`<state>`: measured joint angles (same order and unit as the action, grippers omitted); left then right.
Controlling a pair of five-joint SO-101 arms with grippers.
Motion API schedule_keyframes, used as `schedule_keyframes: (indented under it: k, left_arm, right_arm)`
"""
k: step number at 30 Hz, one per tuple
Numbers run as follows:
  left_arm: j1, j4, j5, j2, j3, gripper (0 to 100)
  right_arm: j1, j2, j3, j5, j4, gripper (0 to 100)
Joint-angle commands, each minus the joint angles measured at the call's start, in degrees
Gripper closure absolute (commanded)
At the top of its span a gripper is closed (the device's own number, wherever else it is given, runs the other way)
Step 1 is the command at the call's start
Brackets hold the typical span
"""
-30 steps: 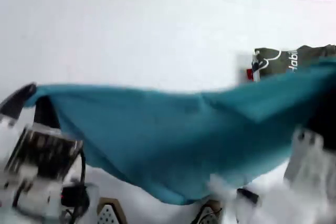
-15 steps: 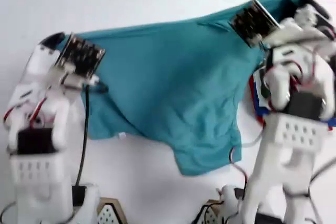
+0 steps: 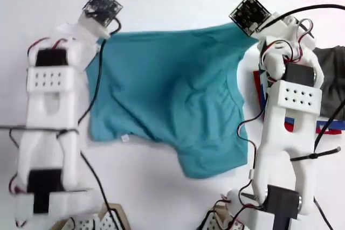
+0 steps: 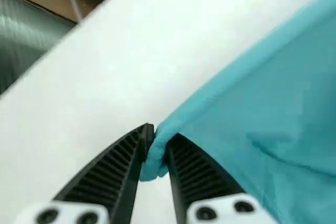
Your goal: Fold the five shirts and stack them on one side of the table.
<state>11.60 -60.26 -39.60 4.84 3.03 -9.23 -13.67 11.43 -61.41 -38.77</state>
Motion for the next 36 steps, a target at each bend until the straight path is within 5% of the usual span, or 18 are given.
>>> schedule_keyframes:
  k: [1, 8, 18, 36]
  left_arm:
    - [1.67, -6.77, 0.88, -2.99, -11.03, 98]
    - [2.64, -22.95, 3.69, 3.16, -25.45, 98]
    - [2.99, -40.35, 3.52, 27.52, -33.01, 98]
    - [10.46, -40.62, 0.97, 42.55, -24.22, 98]
  right_arm:
    - [0.04, -0.4, -2.02, 0.62, -0.75, 97.8]
    - [-3.03, -8.92, -10.9, 11.34, -9.89, 97.8]
    - [-6.73, -31.87, -14.51, 11.6, -15.08, 97.8]
    - [-11.47, -45.41, -10.29, 11.52, -16.66, 97.8]
